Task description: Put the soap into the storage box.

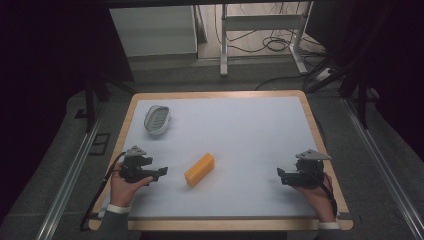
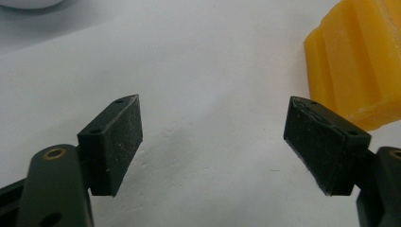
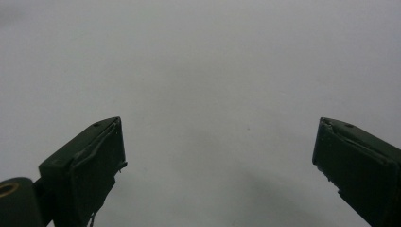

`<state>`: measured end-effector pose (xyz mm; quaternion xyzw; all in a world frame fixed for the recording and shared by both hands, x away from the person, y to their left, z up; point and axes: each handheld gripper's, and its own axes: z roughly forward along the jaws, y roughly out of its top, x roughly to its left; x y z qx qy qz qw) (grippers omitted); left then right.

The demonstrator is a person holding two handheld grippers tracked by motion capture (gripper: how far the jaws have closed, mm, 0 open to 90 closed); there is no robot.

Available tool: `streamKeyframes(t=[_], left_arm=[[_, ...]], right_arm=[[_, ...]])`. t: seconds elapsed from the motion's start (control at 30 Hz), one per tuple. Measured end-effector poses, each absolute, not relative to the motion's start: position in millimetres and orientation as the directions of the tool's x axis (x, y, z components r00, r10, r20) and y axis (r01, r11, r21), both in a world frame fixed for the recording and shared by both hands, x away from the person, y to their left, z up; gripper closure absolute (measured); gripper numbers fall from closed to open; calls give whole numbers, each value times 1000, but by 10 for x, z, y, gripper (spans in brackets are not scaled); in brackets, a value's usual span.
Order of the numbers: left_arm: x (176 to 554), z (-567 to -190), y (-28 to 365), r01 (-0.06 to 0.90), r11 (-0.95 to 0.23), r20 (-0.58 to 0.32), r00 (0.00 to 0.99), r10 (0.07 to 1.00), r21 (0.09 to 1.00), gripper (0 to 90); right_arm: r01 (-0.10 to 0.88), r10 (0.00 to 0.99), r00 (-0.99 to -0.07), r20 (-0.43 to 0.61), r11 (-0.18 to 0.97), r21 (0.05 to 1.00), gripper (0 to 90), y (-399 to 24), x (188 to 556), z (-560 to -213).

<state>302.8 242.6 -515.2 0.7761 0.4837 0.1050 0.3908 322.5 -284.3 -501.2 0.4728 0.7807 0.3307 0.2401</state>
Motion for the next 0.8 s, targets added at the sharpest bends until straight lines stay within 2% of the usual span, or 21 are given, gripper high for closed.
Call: streamKeyframes(t=[0.27, 0.8], left_arm=[[3013, -5136, 2430, 669, -229, -211, 509, 835, 707, 210], [2963, -5056, 2479, 668, -237, -191, 501, 844, 705, 210]], right_arm=[[553, 885, -462, -54, 335, 763, 61, -2893, 3171, -5005], [543, 902, -431, -35, 289, 788, 64, -3017, 3109, -4956]])
